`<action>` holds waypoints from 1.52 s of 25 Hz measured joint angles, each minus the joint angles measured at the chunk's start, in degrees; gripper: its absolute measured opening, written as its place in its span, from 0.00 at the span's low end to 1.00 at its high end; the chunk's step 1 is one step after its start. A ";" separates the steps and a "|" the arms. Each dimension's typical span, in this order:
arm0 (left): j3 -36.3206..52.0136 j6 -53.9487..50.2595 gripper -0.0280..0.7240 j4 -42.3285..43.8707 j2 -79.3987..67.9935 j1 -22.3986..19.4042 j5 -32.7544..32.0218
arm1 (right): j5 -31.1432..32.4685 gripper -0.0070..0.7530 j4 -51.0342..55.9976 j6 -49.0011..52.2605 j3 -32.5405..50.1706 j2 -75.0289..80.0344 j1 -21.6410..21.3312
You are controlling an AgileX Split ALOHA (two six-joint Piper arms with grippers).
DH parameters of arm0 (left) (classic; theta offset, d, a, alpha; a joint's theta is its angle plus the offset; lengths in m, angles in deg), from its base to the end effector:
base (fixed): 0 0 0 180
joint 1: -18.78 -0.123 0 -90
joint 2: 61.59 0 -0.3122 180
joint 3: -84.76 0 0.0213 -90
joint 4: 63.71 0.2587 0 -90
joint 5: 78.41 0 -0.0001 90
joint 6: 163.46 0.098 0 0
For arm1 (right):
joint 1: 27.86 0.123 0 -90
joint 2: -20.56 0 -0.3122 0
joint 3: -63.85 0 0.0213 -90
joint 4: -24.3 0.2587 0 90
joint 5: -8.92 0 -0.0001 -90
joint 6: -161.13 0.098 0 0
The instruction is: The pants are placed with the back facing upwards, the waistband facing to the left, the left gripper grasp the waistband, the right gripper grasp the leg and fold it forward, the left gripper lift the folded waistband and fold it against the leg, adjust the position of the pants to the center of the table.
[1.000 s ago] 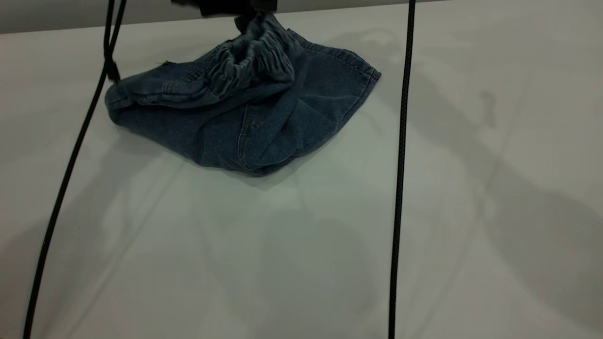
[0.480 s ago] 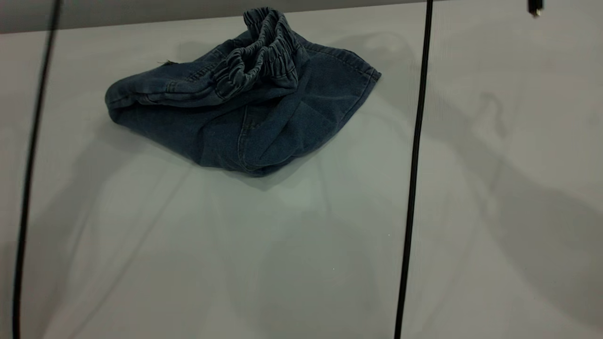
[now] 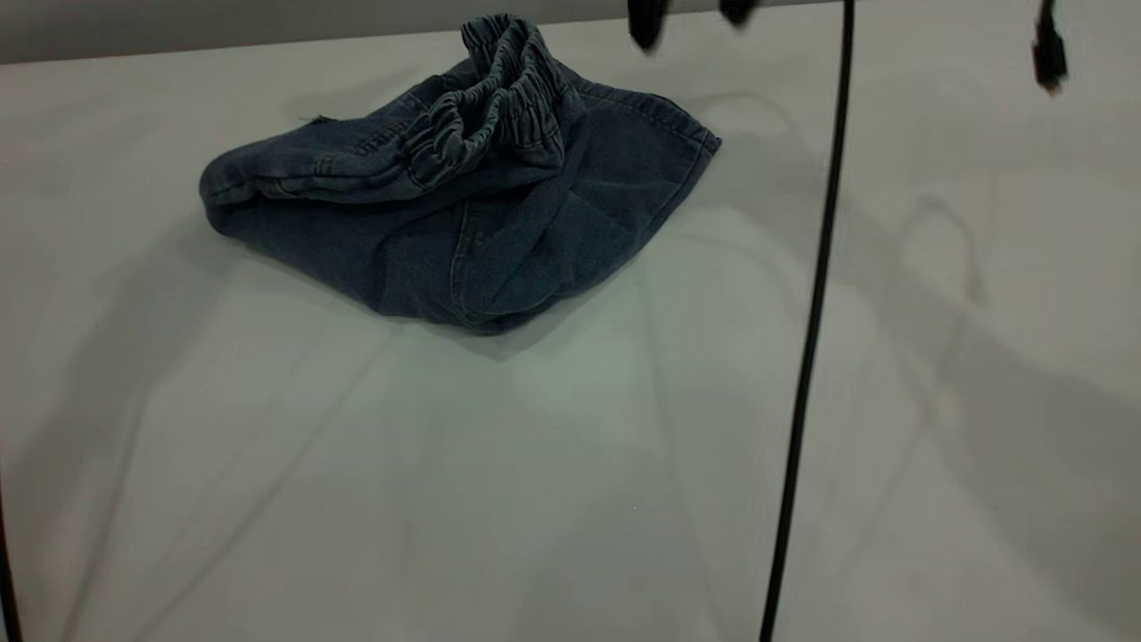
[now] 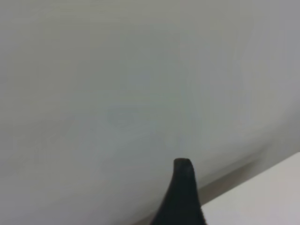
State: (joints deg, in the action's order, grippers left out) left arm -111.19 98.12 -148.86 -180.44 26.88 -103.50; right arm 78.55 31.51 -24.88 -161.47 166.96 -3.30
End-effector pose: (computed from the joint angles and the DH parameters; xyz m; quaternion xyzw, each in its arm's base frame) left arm 0.4825 -0.1106 0.3362 0.1654 0.7689 -0.2288 0.5737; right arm 0.4808 0.2324 0.1709 -0.2458 0.9640 0.0728 0.0700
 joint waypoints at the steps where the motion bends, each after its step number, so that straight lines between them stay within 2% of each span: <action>1: 0.00 0.00 0.79 0.00 0.00 0.00 -0.12 | 0.00 0.69 1.18 -0.64 1.94 0.07 0.67; 5: 0.05 0.00 0.79 -0.01 -0.13 0.00 -0.38 | 0.06 0.69 9.24 -4.80 7.06 0.66 3.64; 9: 0.05 0.00 0.79 -0.14 -0.13 0.00 -2.92 | -0.29 0.69 10.23 -5.40 7.34 1.77 5.65; 14: 0.05 -0.47 0.79 -0.33 -0.13 0.00 -3.39 | -4.47 0.69 12.39 -5.56 6.95 1.84 7.80; 23: 0.05 -0.54 0.79 -0.33 -0.13 0.00 -4.12 | -15.71 0.69 20.61 -8.33 6.81 1.84 9.27; 30: 0.05 -3.06 0.79 -0.28 -0.13 0.05 -5.69 | -27.01 0.69 23.69 -10.89 6.81 1.84 9.22; 38: 0.05 -5.53 0.76 -0.22 -0.13 0.05 -11.01 | -41.48 0.69 24.65 -12.58 6.75 3.11 9.17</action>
State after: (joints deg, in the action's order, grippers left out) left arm -111.14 92.60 -149.07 -180.56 26.93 -114.51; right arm 37.08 56.16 -37.46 -154.72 170.07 5.87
